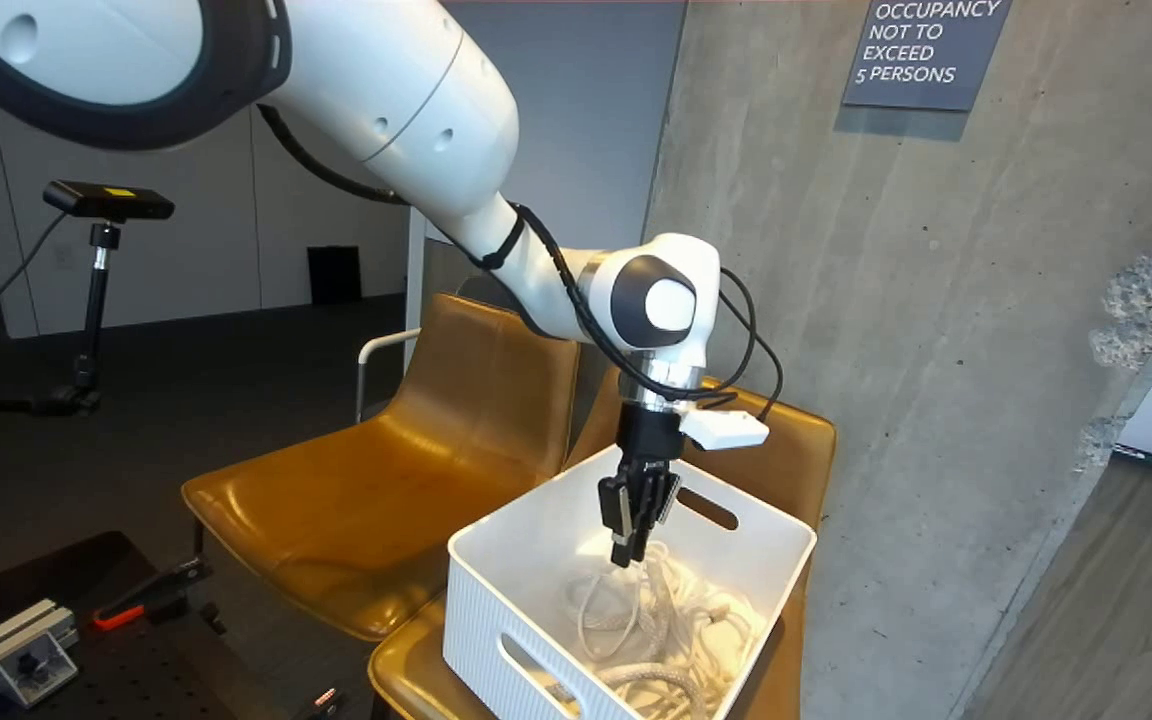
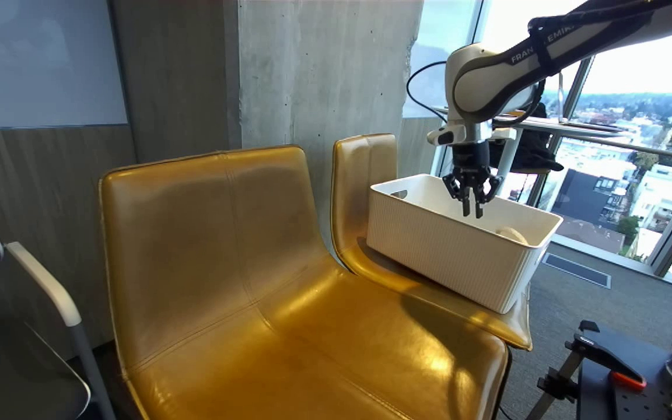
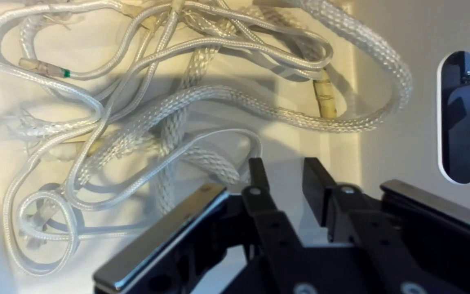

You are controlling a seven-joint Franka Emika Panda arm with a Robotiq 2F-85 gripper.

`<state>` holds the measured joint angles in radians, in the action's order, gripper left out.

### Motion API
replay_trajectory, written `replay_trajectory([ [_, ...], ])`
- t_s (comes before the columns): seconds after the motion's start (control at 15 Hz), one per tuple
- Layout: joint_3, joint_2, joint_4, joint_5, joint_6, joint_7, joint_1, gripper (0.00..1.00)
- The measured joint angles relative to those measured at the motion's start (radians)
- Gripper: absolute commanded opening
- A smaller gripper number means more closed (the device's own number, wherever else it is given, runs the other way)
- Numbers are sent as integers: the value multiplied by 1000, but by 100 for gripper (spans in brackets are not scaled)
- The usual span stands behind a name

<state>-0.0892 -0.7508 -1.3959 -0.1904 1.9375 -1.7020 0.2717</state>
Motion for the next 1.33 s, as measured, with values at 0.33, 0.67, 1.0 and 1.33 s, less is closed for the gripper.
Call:
replay_trajectory([
  [0.33,-10,-37,-52,-35,1,-25,12,98],
  [0.67,-27,-77,-66,-89,43,-116,47,100],
  [1.0,-30,-139,-66,-106,151,-158,59,100],
  [1.33,-30,-189,-66,-106,202,-158,52,68],
])
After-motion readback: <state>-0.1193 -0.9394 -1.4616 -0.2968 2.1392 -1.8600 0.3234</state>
